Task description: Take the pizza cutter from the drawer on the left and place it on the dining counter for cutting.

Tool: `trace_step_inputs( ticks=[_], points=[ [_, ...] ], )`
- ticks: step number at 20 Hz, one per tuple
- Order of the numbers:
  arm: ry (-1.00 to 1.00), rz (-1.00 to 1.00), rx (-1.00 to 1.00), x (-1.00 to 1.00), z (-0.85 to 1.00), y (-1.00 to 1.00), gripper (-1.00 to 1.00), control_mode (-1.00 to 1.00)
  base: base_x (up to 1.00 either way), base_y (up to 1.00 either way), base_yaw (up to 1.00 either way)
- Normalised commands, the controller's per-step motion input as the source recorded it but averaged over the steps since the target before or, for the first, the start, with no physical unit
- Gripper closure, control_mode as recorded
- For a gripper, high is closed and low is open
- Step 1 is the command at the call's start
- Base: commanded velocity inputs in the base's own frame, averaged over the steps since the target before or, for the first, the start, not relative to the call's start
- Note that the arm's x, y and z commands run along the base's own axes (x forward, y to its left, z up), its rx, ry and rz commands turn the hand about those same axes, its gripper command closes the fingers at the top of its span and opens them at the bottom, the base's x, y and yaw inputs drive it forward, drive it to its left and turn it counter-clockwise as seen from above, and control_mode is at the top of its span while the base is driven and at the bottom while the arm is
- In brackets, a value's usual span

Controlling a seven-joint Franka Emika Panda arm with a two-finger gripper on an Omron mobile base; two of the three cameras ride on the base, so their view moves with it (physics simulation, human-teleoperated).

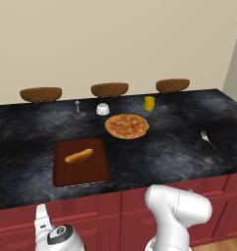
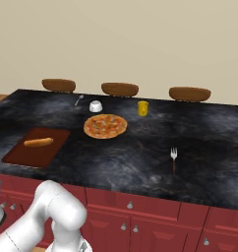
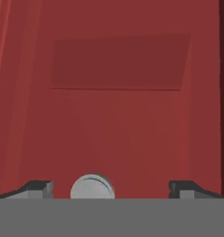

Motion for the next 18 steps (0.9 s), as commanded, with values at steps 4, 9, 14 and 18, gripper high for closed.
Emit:
trace_step_inputs(
  ticks=[4, 9, 14, 18],
  points=[
    [0.00, 0.00, 0.00, 0.06, 0.00, 0.07, -1.00, -1.00, 0.00, 0.00, 0.00],
    [0.00, 0.01, 0.00, 0.08, -0.16, 0.00, -1.00, -1.00, 0.00, 0.00, 0.00],
    [0.00, 0.00, 0.00, 0.06, -0.21, 0.00, -1.00, -1.00, 0.00, 0.00, 0.00],
    [0.00, 0.00, 0.00, 0.09, -0.04, 0.00, -1.00, -1.00, 0.00, 0.00, 0.00]
  ],
)
